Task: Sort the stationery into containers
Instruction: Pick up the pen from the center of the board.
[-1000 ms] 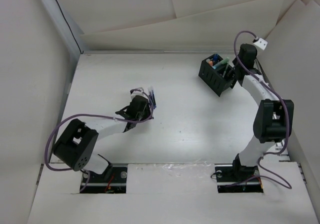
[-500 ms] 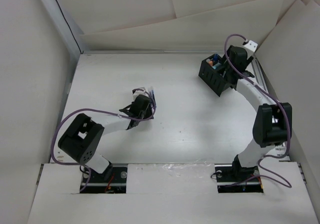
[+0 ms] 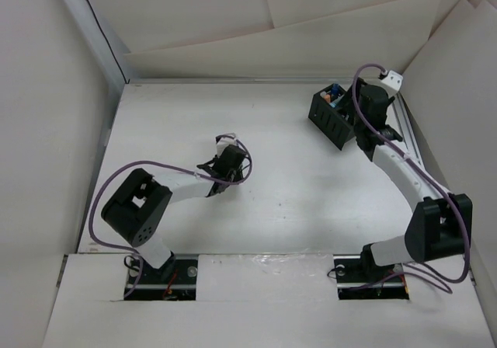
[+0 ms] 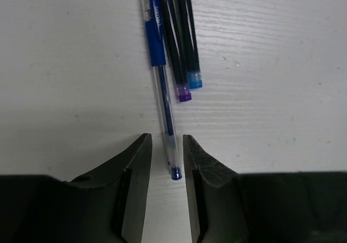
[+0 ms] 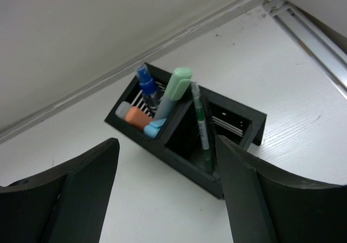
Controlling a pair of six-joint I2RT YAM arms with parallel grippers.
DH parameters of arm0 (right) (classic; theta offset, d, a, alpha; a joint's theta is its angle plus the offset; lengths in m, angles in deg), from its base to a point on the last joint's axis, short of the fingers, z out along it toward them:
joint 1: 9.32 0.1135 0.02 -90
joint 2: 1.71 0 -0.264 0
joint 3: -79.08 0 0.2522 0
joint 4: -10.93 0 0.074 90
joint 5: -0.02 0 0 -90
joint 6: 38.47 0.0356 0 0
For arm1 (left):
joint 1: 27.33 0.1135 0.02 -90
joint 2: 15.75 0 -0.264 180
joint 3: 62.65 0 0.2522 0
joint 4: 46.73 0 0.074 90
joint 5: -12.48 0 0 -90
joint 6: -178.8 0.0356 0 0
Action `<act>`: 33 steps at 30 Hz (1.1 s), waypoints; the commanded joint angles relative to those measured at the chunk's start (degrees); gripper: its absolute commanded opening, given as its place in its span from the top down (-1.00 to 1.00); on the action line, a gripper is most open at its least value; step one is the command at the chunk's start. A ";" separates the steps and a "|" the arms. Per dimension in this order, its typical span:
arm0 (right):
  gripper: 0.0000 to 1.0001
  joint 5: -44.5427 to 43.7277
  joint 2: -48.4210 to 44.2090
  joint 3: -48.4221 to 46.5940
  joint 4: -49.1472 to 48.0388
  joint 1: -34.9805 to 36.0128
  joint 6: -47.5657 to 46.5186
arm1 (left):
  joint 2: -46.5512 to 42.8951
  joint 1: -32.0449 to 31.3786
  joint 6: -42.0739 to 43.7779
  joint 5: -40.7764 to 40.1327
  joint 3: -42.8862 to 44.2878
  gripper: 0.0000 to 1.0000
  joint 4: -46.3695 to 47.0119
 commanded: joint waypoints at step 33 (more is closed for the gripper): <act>-0.99 47.02 9.71 1.42 -14.68 22.39 9.49 | -22.79 -1.10 -0.68 7.16 -6.72 1.00 2.47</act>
